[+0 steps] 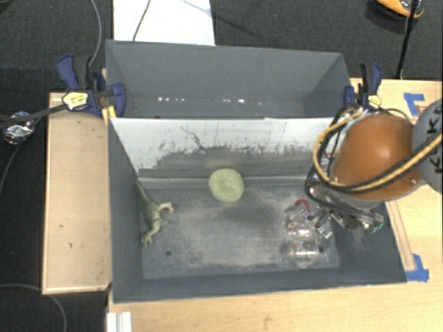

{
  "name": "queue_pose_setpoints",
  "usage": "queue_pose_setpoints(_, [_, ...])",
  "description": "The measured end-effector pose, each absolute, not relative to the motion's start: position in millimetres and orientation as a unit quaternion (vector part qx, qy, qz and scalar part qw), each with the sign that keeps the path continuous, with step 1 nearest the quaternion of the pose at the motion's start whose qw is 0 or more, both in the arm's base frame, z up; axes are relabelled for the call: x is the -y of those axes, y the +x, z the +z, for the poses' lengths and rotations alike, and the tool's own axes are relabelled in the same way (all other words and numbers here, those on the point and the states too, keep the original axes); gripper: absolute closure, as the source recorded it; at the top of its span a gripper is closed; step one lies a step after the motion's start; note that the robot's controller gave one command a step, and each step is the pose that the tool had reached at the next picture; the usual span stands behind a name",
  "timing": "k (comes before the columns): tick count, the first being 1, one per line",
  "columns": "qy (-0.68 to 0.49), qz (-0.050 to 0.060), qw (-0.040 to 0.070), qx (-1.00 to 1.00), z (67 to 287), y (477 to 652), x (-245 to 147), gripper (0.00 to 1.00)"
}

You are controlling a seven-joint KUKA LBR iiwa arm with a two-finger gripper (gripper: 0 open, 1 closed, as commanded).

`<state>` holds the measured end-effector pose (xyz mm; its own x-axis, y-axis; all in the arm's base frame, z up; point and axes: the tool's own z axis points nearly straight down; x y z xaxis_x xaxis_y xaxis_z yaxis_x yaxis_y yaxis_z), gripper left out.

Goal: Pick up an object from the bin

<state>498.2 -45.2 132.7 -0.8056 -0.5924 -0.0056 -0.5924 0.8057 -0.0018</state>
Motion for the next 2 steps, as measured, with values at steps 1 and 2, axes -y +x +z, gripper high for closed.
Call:
queue_pose_setpoints(1, [-0.311, 0.000, 0.003, -0.950, 133, 498.2, 45, 1.00])
queue_pose_setpoints(2, [-0.284, 0.000, 0.004, -0.959, 256, 484.5, 53, 1.00])
